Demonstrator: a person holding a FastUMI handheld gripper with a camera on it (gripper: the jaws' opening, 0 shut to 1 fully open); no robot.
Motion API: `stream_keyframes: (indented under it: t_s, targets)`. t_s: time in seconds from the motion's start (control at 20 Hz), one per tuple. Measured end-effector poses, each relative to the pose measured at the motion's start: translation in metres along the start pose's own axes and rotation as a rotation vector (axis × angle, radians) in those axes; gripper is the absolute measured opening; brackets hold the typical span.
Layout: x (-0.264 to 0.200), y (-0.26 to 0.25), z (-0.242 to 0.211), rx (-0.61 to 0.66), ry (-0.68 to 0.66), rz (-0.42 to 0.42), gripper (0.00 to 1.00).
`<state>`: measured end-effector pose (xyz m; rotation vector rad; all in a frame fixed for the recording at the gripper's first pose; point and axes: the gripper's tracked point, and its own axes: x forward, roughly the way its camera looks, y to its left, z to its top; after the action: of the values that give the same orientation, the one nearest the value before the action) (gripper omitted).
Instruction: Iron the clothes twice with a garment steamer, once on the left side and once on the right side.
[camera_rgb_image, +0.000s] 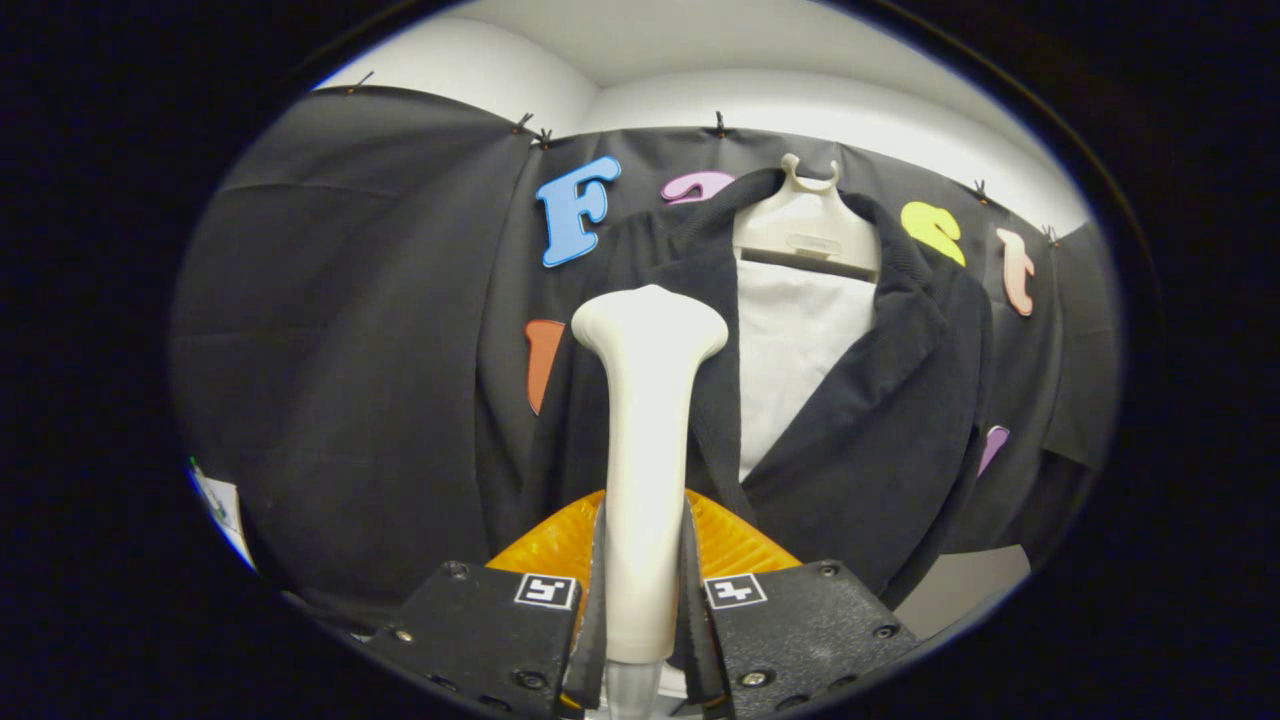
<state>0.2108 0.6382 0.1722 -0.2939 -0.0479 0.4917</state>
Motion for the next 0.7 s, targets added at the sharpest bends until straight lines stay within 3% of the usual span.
stream_keyframes:
  t_s: [0.7]
  targets:
    - [-0.012, -0.003, -0.059, -0.015, 0.103, 0.007, 0.33]
